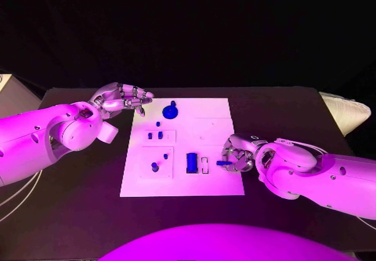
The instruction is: Assemble the parts on the task board
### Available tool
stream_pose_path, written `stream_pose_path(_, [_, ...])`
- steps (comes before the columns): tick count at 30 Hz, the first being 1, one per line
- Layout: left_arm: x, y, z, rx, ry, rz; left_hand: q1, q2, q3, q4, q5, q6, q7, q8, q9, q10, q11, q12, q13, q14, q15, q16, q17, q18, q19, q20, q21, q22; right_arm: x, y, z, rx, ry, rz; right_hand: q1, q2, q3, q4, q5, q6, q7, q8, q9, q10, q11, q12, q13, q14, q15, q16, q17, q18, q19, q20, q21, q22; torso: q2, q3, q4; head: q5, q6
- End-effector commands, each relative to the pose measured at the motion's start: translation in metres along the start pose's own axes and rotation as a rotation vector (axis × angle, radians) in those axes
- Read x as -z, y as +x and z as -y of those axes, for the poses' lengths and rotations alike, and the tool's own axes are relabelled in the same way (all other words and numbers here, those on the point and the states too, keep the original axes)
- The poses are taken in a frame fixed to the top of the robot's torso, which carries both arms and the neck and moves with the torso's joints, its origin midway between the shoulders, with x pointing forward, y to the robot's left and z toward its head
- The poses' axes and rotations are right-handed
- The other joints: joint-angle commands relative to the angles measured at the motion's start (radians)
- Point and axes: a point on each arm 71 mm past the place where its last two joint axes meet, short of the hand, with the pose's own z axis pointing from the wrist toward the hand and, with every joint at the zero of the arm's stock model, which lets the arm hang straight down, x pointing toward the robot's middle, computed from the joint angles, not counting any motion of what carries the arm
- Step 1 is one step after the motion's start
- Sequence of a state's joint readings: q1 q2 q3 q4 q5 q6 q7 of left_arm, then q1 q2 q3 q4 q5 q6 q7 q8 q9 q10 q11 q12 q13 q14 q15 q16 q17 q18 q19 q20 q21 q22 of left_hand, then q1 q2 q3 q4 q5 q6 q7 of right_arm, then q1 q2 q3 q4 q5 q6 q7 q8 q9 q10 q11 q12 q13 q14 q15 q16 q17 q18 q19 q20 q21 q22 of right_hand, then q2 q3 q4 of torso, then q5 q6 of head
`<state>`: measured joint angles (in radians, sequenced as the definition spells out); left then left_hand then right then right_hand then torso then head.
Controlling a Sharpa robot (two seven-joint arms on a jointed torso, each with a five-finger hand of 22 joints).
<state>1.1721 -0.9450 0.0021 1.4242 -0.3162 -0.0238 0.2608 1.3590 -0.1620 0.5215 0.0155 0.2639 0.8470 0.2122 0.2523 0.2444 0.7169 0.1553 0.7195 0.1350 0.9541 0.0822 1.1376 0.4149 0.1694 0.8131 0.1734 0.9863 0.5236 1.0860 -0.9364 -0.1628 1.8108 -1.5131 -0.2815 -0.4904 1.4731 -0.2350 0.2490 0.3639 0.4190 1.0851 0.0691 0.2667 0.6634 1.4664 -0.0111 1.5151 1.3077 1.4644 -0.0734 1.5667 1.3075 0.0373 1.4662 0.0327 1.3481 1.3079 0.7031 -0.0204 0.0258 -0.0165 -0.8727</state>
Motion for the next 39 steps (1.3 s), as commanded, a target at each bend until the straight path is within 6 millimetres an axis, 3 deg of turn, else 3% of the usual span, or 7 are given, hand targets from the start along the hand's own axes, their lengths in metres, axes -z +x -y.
stream_pose_path(1, [0.000,0.002,0.001,0.005,0.010,-0.016,-0.004,-0.002,0.002,0.006,0.004,-0.006,0.002,0.003,0.001,-0.007,0.001,0.003,-0.001,-0.009,-0.001,0.006,0.002,0.016,0.007,0.002,-0.006,-0.001,0.002,0.010,0.008,-0.024,0.042,-0.045,-0.037,0.002,0.132,-0.094,0.037,0.007,-0.003,0.009,-0.137,0.081,0.000,0.006,0.232,0.105,-0.002,0.001,0.259,-0.001,0.069,-0.004,0.012,0.215,0.000,0.0002,-0.0006,0.002,0.000])
stream_pose_path(9, [-0.001,0.002,0.001,0.004,0.008,-0.017,-0.003,-0.001,0.003,0.006,0.004,-0.006,0.002,0.004,0.001,-0.007,0.001,0.004,-0.002,-0.009,-0.001,0.006,0.001,0.016,0.007,0.002,-0.007,-0.002,0.007,0.007,0.001,-0.145,0.019,-0.080,-0.092,0.020,0.235,-0.135,0.055,-0.012,-0.002,0.028,-0.118,0.081,-0.001,0.004,0.231,0.106,-0.003,0.004,0.263,-0.003,0.071,-0.005,0.023,0.217,0.000,0.0000,0.0001,0.002,0.000])
stream_pose_path(18, [-0.001,0.003,0.001,0.004,0.005,-0.018,-0.003,-0.001,0.003,0.006,0.004,-0.006,0.002,0.004,0.001,-0.007,0.001,0.004,-0.002,-0.009,-0.001,0.006,0.001,0.016,0.007,0.002,-0.007,-0.002,0.010,-0.006,-0.007,-0.222,0.002,-0.072,-0.152,0.013,0.269,-0.158,0.041,-0.020,-0.003,0.041,-0.107,0.082,0.000,0.005,0.232,0.106,-0.002,0.004,0.263,-0.003,0.072,-0.005,0.025,0.218,0.000,-0.0007,0.0001,0.000,0.000])
stream_pose_path(24, [-0.002,0.004,0.001,0.004,0.004,-0.021,-0.001,0.001,0.004,0.006,0.004,-0.006,0.002,0.004,0.001,-0.007,0.000,0.004,-0.002,-0.009,-0.001,0.007,0.001,0.016,0.008,0.002,-0.007,-0.003,0.007,-0.007,-0.016,-0.262,0.000,-0.087,-0.213,0.003,0.260,-0.163,-0.026,-0.021,-0.005,0.045,-0.105,0.082,-0.002,0.006,0.232,0.106,-0.003,0.004,0.263,-0.003,0.071,-0.005,0.023,0.217,0.000,-0.0006,-0.0003,0.001,0.000])
stream_pose_path(27, [-0.002,0.004,0.001,0.004,0.003,-0.024,-0.001,0.001,0.004,0.006,0.004,-0.006,0.002,0.004,0.001,-0.007,0.000,0.004,-0.002,-0.009,-0.001,0.007,0.001,0.016,0.008,0.002,-0.007,-0.003,0.004,-0.006,-0.019,-0.270,0.005,-0.088,-0.241,0.004,0.252,-0.161,-0.093,-0.020,-0.005,0.045,-0.109,0.083,-0.002,0.007,0.233,0.106,-0.003,0.004,0.263,-0.003,0.071,-0.005,0.025,0.217,0.000,-0.0007,-0.0003,0.000,0.000])
stream_pose_path(30, [-0.002,0.005,0.001,0.004,0.003,-0.026,-0.001,0.001,0.004,0.006,0.004,-0.006,0.002,0.004,0.001,-0.007,0.000,0.004,-0.002,-0.009,-0.001,0.007,0.001,0.016,0.008,0.002,-0.007,-0.003,0.001,-0.005,-0.022,-0.275,0.012,-0.089,-0.263,0.005,0.243,-0.151,-0.128,-0.017,-0.005,0.044,-0.112,0.084,-0.001,0.011,0.235,0.106,-0.002,0.004,0.263,-0.003,0.071,-0.005,0.025,0.217,0.000,-0.0005,0.0005,-0.001,0.000])
stream_pose_path(39, [-0.002,0.005,0.001,0.004,0.001,-0.028,-0.001,0.001,0.004,0.006,0.004,-0.006,0.002,0.004,0.001,-0.007,0.000,0.004,-0.002,-0.009,-0.001,0.007,0.001,0.016,0.008,0.002,-0.007,-0.003,-0.007,-0.001,-0.029,-0.269,0.027,-0.123,-0.308,0.010,0.214,-0.124,-0.140,-0.010,-0.005,0.046,-0.117,0.090,-0.001,0.023,0.243,0.106,-0.002,0.004,0.263,-0.004,0.072,-0.004,0.030,0.218,0.000,-0.0007,0.0007,0.000,0.000])
